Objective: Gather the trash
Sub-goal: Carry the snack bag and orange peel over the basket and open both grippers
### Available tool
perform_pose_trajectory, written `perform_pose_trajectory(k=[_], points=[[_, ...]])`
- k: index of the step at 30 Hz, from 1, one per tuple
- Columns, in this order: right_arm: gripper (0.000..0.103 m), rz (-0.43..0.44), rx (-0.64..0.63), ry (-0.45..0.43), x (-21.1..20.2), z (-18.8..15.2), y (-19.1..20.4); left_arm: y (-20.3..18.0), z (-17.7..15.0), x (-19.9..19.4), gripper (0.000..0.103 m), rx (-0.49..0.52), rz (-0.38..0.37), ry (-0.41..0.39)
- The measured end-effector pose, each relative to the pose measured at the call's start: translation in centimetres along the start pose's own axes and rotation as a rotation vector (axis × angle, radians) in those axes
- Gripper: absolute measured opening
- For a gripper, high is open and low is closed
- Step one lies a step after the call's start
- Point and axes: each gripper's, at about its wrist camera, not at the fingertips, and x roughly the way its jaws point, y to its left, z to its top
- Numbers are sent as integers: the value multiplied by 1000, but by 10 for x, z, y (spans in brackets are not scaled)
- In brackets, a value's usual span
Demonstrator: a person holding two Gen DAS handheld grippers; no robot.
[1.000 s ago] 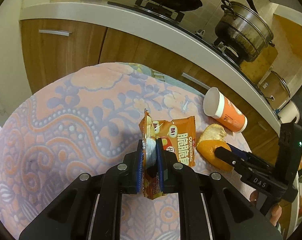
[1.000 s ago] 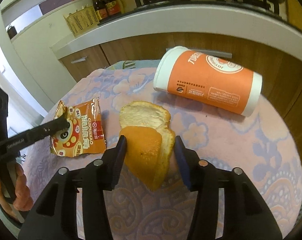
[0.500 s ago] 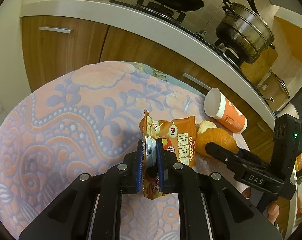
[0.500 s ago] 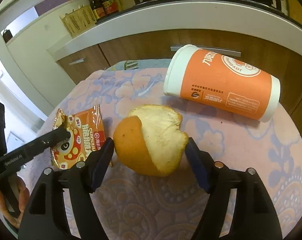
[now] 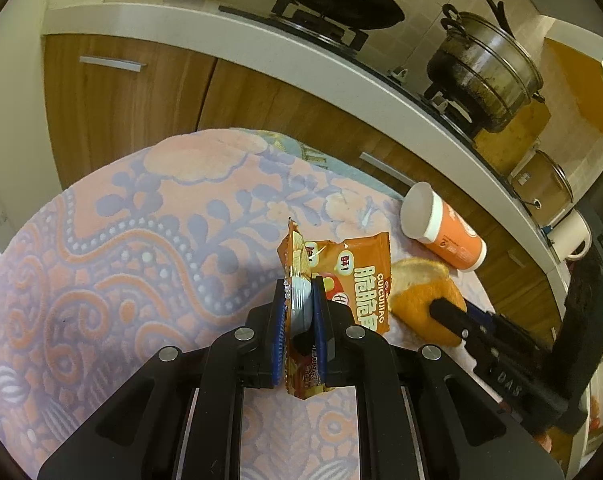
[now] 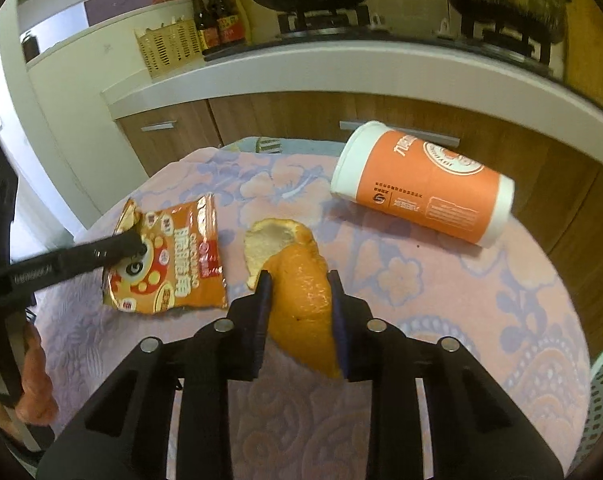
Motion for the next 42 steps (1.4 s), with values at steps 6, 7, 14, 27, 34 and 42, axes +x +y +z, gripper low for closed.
perform_pose_trajectory(k=[6, 7, 14, 27, 34, 42], points=[[23, -9, 28, -89, -47, -11, -7, -14, -3, -15, 11, 27, -30, -11], [23, -12, 37, -103, -55, -13, -9, -17, -3, -18, 11, 31, -41, -11], [23, -83, 137, -204, -130, -42, -58, -83, -15, -21, 11, 150, -108, 10], [23, -398, 335, -265, -238, -136, -173, -263, -91, 27, 11, 431, -299, 137], [23, -489, 482, -245, -258, -181, -230, -333, -137, 60, 11, 554, -355, 205], [24, -526, 602, -177, -245, -216, -269, -366, -168, 90, 12, 648, -345, 248]])
